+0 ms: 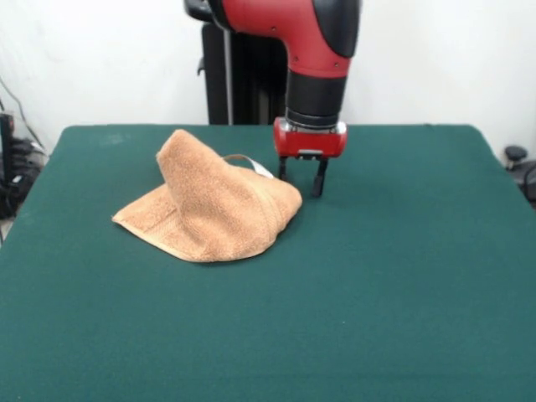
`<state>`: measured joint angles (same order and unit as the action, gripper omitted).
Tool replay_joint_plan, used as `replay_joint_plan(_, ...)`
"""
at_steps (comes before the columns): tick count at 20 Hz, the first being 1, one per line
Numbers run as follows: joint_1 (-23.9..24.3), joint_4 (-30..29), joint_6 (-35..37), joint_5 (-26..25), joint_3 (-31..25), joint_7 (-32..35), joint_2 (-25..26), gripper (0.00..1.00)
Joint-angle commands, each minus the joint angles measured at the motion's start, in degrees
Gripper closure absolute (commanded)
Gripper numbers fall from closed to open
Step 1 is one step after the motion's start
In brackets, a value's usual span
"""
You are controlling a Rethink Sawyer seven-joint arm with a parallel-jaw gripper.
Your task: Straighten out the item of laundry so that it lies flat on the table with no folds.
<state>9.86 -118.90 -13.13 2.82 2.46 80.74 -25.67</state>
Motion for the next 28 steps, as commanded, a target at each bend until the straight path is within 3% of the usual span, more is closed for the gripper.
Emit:
replay_joint_plan(1,0.42,1.69,-0.09,0.57,-4.68,13.47,-1.82,0.0)
replay_joint_plan(17,0.17,-3.2,12.23,2.02,-4.95,12.52,-16.05,0.0)
replay_joint_plan(28,-0.03,-2.53,11.65,1.73,-5.22,13.23,-15.17,0.0)
